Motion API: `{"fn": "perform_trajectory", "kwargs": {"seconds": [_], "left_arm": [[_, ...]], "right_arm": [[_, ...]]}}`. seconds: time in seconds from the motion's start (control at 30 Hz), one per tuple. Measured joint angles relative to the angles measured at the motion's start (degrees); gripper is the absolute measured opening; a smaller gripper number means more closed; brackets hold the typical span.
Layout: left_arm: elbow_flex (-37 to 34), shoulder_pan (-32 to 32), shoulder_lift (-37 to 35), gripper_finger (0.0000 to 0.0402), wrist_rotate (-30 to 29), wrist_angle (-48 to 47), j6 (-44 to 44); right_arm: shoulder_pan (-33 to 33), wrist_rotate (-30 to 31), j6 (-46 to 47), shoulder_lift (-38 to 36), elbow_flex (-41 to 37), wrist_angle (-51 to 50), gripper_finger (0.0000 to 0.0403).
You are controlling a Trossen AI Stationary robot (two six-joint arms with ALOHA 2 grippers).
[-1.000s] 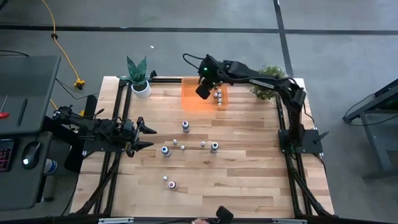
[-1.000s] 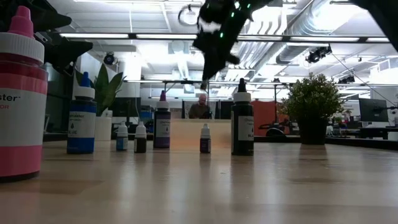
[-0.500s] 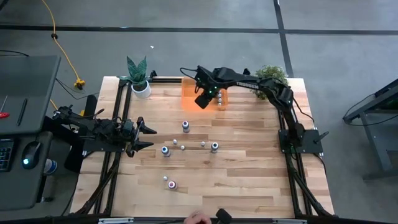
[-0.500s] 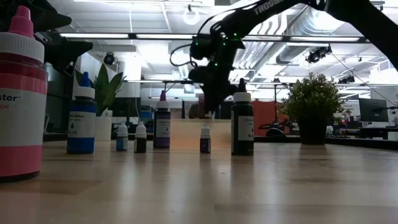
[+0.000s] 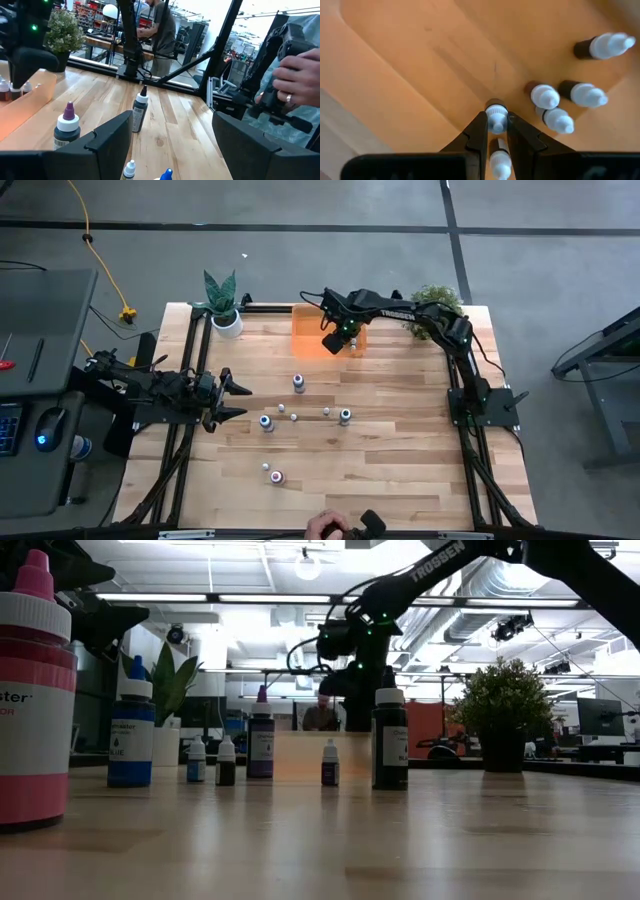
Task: Pick & Place food coloring
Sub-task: Put the small black food coloring bottle into the orange bin
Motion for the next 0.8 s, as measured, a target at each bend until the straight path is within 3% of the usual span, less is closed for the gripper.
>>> {"fn": "perform_trajectory", "kwargs": {"seconds": [0.8], "left_arm": [[0.0, 0.0, 0.0, 0.0271, 0.0, 0.0, 0.0]], "right_arm": [[-1.4, -0.5, -0.3, -0.1, -1.6, 0.2, 0.006]]}}
